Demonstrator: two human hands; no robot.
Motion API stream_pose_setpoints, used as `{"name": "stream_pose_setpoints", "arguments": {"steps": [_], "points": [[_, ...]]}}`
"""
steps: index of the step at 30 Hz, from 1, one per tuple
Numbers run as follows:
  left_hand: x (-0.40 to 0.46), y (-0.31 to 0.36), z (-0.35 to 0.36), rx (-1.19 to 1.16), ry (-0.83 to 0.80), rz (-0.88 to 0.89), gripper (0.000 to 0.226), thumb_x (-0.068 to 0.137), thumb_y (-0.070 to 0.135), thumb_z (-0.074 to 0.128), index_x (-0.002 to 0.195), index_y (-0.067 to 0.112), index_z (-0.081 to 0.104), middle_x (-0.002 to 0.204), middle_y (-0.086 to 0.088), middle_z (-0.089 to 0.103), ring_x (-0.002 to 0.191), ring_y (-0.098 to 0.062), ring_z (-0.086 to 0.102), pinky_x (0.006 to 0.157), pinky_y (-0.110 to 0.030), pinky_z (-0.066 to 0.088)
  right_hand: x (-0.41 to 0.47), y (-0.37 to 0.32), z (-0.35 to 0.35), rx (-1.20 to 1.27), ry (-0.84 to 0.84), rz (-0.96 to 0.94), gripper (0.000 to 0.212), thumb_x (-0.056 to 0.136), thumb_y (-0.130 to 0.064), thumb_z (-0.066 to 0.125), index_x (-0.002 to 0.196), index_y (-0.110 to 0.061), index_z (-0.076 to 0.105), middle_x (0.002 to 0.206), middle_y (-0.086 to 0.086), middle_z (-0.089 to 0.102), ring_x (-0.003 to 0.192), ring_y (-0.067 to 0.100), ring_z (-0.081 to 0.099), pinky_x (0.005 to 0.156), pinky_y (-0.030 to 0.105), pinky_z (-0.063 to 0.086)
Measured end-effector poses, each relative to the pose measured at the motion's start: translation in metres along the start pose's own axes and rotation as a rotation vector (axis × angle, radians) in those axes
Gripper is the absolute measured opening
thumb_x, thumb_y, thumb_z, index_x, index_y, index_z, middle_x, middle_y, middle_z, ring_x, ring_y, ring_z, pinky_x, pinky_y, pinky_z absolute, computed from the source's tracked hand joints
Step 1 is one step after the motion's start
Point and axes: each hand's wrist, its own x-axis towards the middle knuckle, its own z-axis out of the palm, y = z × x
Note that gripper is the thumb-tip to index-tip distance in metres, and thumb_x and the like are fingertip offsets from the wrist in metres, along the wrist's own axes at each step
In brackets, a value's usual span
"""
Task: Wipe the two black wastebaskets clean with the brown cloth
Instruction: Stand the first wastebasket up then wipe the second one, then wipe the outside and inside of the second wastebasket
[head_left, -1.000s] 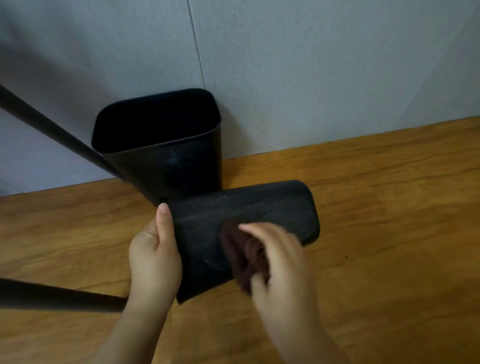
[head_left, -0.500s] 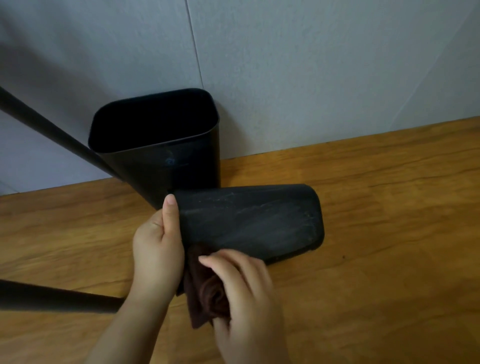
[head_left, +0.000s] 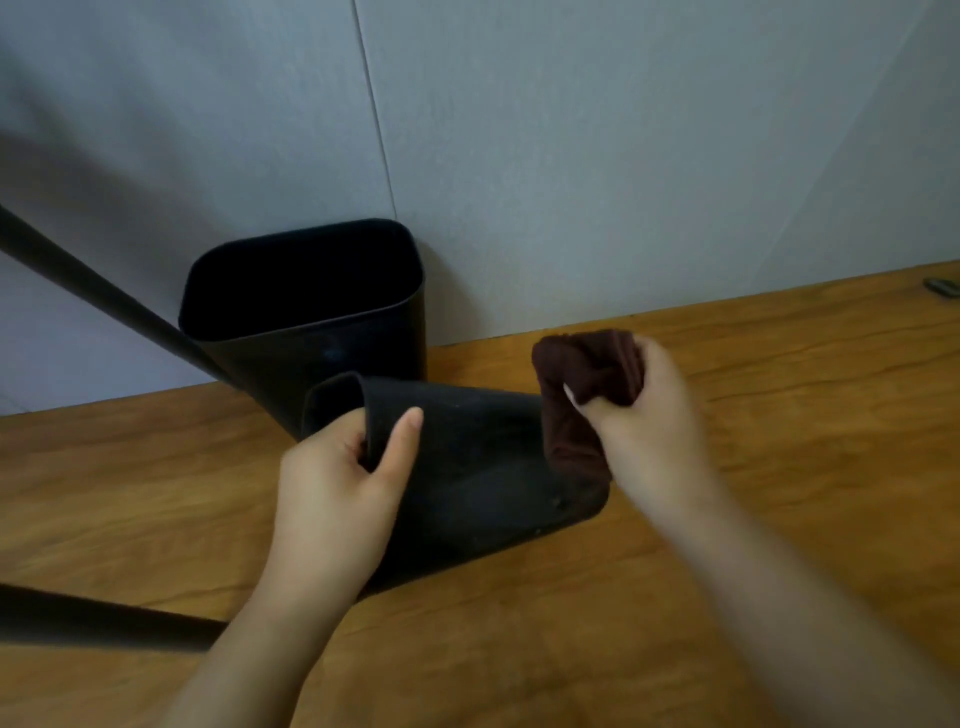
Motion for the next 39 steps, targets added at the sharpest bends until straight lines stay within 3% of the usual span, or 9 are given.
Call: {"name": "stream_pose_setpoints", "arguments": {"steps": [3,5,11,15,19,24,27,33,39], "points": [[0.002,0.013,0.005,0.116,-0.067,0.120,0.034,0.091,0.049,0.047,0.079,0.023,0.065,0.073,0.001,0.067,0.069,-0.009,0.064,0.064,-0.042,0.054,0.023,-0.031,-0.032,0.154,-0.100,0.133,0.038,0.084,-0.011,0.072,0.119,-0.021,0.059,0.110,-0.004,0.068,0.101,0.014,0.064,0.083,0.028,0.052],[0.006,0.024,0.009,0.193,-0.123,0.156,0.037,0.089,0.050,0.043,0.077,0.022,0.063,0.069,0.001,0.065,0.064,-0.011,0.062,0.063,-0.043,0.052,0.028,-0.045,-0.055,0.274,-0.143,0.208,0.040,0.084,-0.009,0.071,0.122,-0.019,0.062,0.110,0.001,0.072,0.099,0.020,0.069,0.084,0.035,0.055],[0.022,0.059,0.027,0.517,-0.322,0.253,0.032,0.094,0.046,0.047,0.072,0.024,0.053,0.062,0.003,0.056,0.054,-0.010,0.054,0.053,-0.025,0.047,0.017,-0.058,-0.110,0.585,-0.262,0.344,0.034,0.083,-0.012,0.062,0.117,-0.011,0.066,0.105,0.009,0.075,0.087,0.019,0.074,0.062,0.027,0.057],[0.024,0.081,0.045,0.647,-0.521,0.316,0.029,0.097,0.046,0.044,0.076,0.028,0.051,0.069,0.006,0.057,0.059,-0.005,0.055,0.055,-0.017,0.047,0.006,-0.053,-0.122,0.746,-0.264,0.445,0.030,0.085,-0.016,0.059,0.114,-0.011,0.065,0.105,0.009,0.075,0.088,0.019,0.073,0.074,0.032,0.052],[0.023,0.096,0.064,0.801,-0.699,0.380,0.030,0.099,0.046,0.038,0.093,0.022,0.057,0.083,0.005,0.062,0.072,-0.009,0.061,0.070,-0.028,0.056,0.004,-0.049,-0.116,0.810,-0.249,0.473,0.032,0.081,-0.016,0.061,0.111,-0.010,0.066,0.101,0.010,0.075,0.086,0.021,0.074,0.079,0.035,0.049],[0.018,0.105,0.079,0.997,-0.876,0.481,0.030,0.101,0.042,0.035,0.105,0.019,0.054,0.091,-0.001,0.062,0.078,-0.017,0.061,0.076,-0.039,0.055,0.009,-0.048,-0.109,0.831,-0.253,0.459,0.038,0.079,-0.018,0.063,0.115,-0.009,0.066,0.108,0.010,0.074,0.092,0.021,0.073,0.081,0.034,0.052],[0.017,0.103,0.083,1.083,-0.909,0.534,0.027,0.102,0.038,0.035,0.109,0.018,0.050,0.092,-0.003,0.061,0.078,-0.019,0.060,0.075,-0.039,0.055,0.010,-0.049,-0.106,0.893,-0.271,0.438,0.037,0.084,-0.015,0.060,0.120,-0.007,0.064,0.111,0.011,0.072,0.094,0.022,0.072,0.069,0.030,0.058],[0.024,0.083,0.092,1.244,-0.852,0.713,0.031,0.104,0.033,0.030,0.114,0.011,0.049,0.093,-0.008,0.063,0.078,-0.027,0.059,0.064,-0.037,0.048,0.010,-0.047,-0.094,0.927,-0.284,0.423,0.037,0.088,-0.009,0.060,0.124,-0.014,0.062,0.114,0.012,0.071,0.098,0.027,0.071,0.065,0.030,0.059],[0.016,0.072,0.096,1.232,-0.881,0.720,0.031,0.105,0.026,0.032,0.123,0.005,0.046,0.105,-0.015,0.063,0.089,-0.034,0.058,0.066,-0.038,0.042,0.010,-0.051,-0.089,0.826,-0.318,0.331,0.050,0.079,-0.024,0.069,0.127,-0.025,0.056,0.118,0.005,0.070,0.102,0.023,0.070,0.074,0.034,0.059]]}}
